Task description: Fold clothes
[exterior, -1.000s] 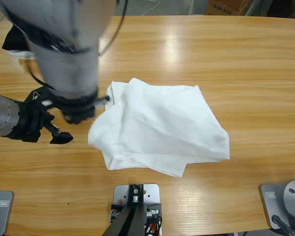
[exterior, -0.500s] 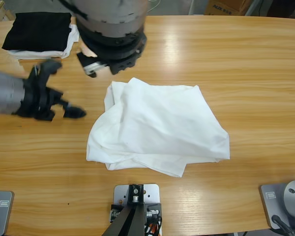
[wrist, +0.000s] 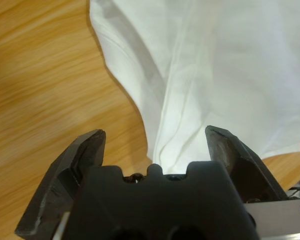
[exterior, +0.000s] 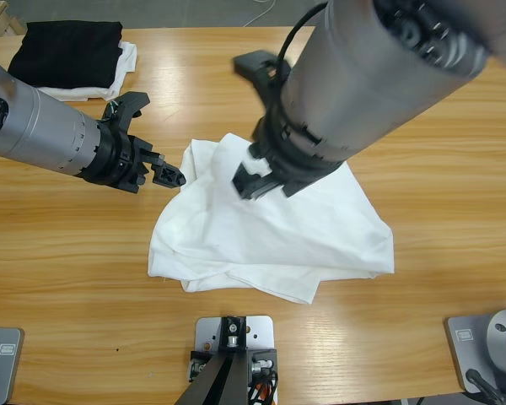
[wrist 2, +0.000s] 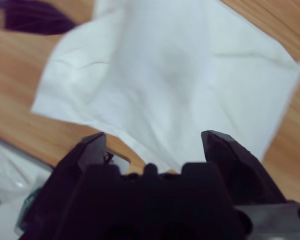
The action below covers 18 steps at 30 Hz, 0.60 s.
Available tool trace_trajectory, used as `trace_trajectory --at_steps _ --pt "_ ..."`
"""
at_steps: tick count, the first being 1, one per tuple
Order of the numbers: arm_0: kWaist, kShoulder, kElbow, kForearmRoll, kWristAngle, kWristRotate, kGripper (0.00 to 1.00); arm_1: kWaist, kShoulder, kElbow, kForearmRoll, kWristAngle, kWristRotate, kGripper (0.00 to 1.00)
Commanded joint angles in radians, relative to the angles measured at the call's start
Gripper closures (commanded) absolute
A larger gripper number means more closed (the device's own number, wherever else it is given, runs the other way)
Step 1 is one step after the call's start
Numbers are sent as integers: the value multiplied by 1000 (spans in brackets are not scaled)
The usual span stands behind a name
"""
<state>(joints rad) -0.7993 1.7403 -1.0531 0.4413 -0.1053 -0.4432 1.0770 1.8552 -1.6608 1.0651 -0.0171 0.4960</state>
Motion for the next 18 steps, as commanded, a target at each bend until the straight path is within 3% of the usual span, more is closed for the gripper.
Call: trace_trajectory --at_steps 1,8,16,17,18 --pt "22 39 52 -20 -8 -9 201 17 29 207 -240 64 -212 161" --pt "41 19 67 -19 -8 -8 193 17 116 170 -307 -15 -241 142" --pt "43 4 92 -19 -8 -8 193 20 218 147 -316 -13 -253 145" --pt "43 3 96 -19 -8 -8 193 20 224 143 -311 -12 -255 198" --pt "43 1 98 -20 -8 -8 193 20 223 142 -306 -6 -255 363"
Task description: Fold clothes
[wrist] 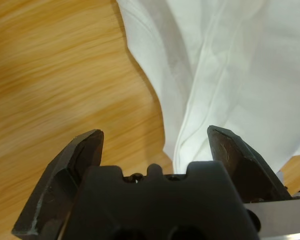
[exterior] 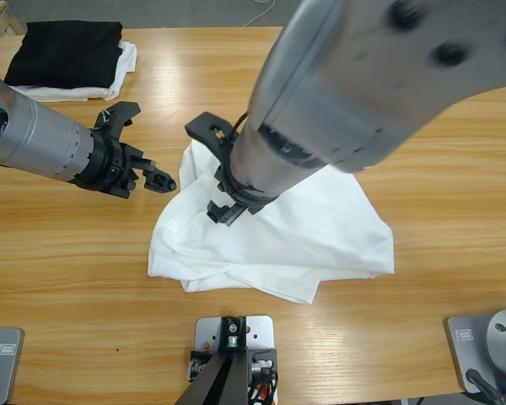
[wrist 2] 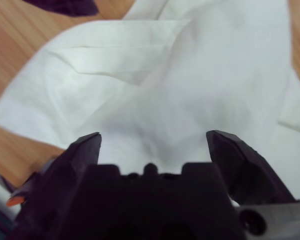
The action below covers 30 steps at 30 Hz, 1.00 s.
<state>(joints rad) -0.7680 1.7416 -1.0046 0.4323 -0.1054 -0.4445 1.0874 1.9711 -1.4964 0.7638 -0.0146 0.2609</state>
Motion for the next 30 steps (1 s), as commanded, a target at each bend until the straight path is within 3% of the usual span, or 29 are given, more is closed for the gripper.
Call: trace_trajectory --at_steps 1,3,15,16,17,18,20,22,26,30 --pt "12 -1 52 -10 -8 -6 193 9 98 -21 -1 -5 -20 583" --pt "12 -2 54 -12 -8 -5 193 9 70 -18 11 -5 -29 975" --pt "12 -14 81 -15 -8 0 193 31 -52 32 5 -47 -26 1000" --pt "11 -14 84 -15 -8 1 192 34 -52 15 7 -65 -8 796" --pt "11 -13 86 -16 -8 1 187 35 -36 -24 41 -92 31 234" --pt "11 -12 87 -19 -8 1 177 35 -2 -81 113 -130 67 65" --pt "11 -8 84 -29 -8 -5 165 35 99 -239 274 -171 136 20" --pt "12 -8 80 -32 -8 -9 165 35 202 -413 413 -153 240 3" --pt "12 -14 90 -32 -8 -10 165 76 313 -531 448 -69 325 0" --pt "11 -18 105 -33 -8 -10 161 94 331 -528 475 -59 382 0"
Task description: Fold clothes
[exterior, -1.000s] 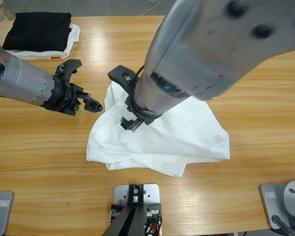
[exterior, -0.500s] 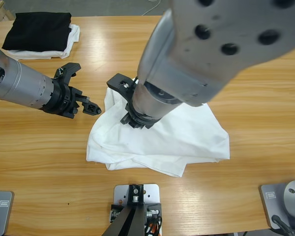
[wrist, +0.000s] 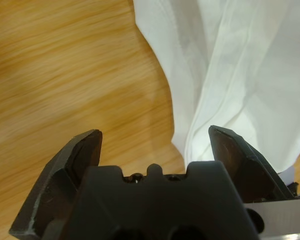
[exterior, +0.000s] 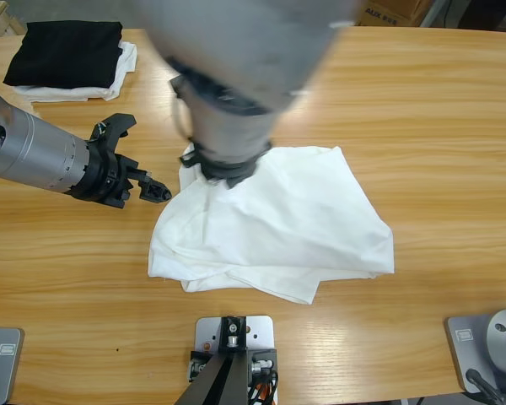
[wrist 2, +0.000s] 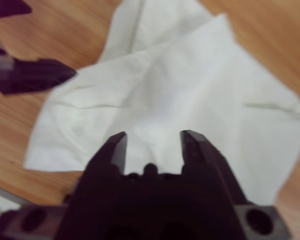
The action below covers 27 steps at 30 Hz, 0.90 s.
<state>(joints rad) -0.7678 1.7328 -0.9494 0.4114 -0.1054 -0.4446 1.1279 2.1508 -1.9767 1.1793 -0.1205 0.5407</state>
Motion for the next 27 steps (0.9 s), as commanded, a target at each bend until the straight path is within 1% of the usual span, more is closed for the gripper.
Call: trace_trajectory --at_steps 1,7,8,10,11,12,13,14,16,21,24,27 --pt "11 -8 52 -15 -8 -9 161 53 153 -48 68 43 110 0" --pt "11 -14 55 -21 -8 -9 161 54 215 -47 91 26 139 1" --pt "12 -17 59 -20 -8 -9 161 54 222 -47 95 8 139 39" --pt "12 -21 66 -20 -8 -9 161 54 224 -49 104 -9 127 379" --pt "12 -23 69 -21 -8 -9 161 54 215 -50 104 -11 110 494" --pt "11 -24 70 -21 -8 -9 161 53 204 -49 104 -10 89 686" --pt "11 -23 70 -22 -8 -9 161 54 192 -48 104 -10 60 919" --pt "11 -22 70 -23 -8 -9 161 54 179 -47 101 -10 28 1000" --pt "11 -21 69 -28 -8 -9 162 54 151 -46 89 -11 -24 1000" --pt "12 -21 80 -36 -8 -9 161 53 98 -45 55 3 -87 1000" --pt "12 -23 89 -37 -8 -9 161 53 98 -37 45 24 -97 1000" --pt "11 -26 95 -37 -8 -9 161 49 85 -36 40 14 -99 1000"
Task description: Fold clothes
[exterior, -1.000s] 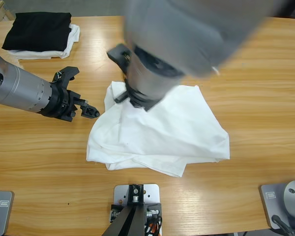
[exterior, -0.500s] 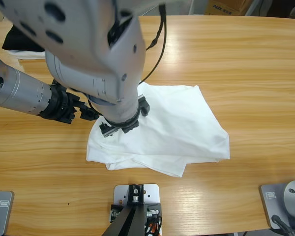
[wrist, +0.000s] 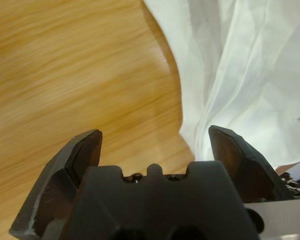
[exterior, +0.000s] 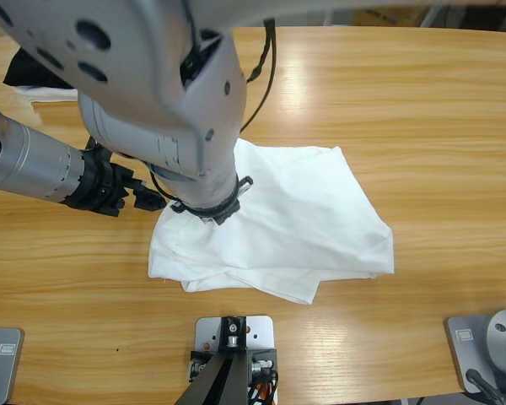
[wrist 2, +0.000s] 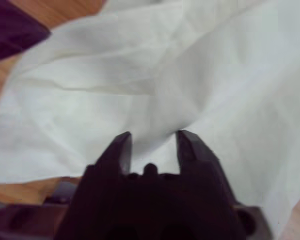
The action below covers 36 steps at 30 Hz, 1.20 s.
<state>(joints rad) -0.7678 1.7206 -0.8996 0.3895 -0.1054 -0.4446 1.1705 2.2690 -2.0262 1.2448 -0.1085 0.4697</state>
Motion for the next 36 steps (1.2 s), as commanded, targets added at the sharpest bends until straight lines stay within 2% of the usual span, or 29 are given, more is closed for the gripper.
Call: trace_trajectory --at_steps 1,8,11,12,13,14,15,16,17,21,34,35,36 --pt "12 -13 46 -17 -8 -9 161 0 -35 17 -25 4 -27 1000" --pt "11 -13 51 -21 -8 -9 161 -5 -45 51 -31 -7 -13 1000" --pt "12 -12 51 -21 -8 -9 161 -5 -53 51 -19 -95 53 1000" --pt "12 -12 50 -21 -8 -9 161 -5 -44 47 10 -138 102 966" --pt "11 -12 51 -21 -8 -9 161 -4 -29 35 55 -175 162 560" --pt "12 -13 51 -21 -8 -9 161 -2 -17 18 87 -191 198 276" --pt "11 -13 52 -21 -9 -9 161 0 -10 10 94 -185 211 110" --pt "12 -14 55 -21 -10 -9 159 0 -3 3 94 -169 218 35" --pt "12 -16 58 -21 -10 -9 152 0 5 -8 94 -148 225 10" --pt "12 -22 64 -21 -8 -9 128 3 35 -63 94 -94 238 0" --pt "11 -23 82 -21 -10 -6 119 5 157 -85 93 -11 282 1" --pt "11 -22 82 -21 -10 -6 119 5 159 -84 94 -11 276 71" --pt "11 -22 82 -21 -9 -6 119 5 156 -84 94 -10 252 295"
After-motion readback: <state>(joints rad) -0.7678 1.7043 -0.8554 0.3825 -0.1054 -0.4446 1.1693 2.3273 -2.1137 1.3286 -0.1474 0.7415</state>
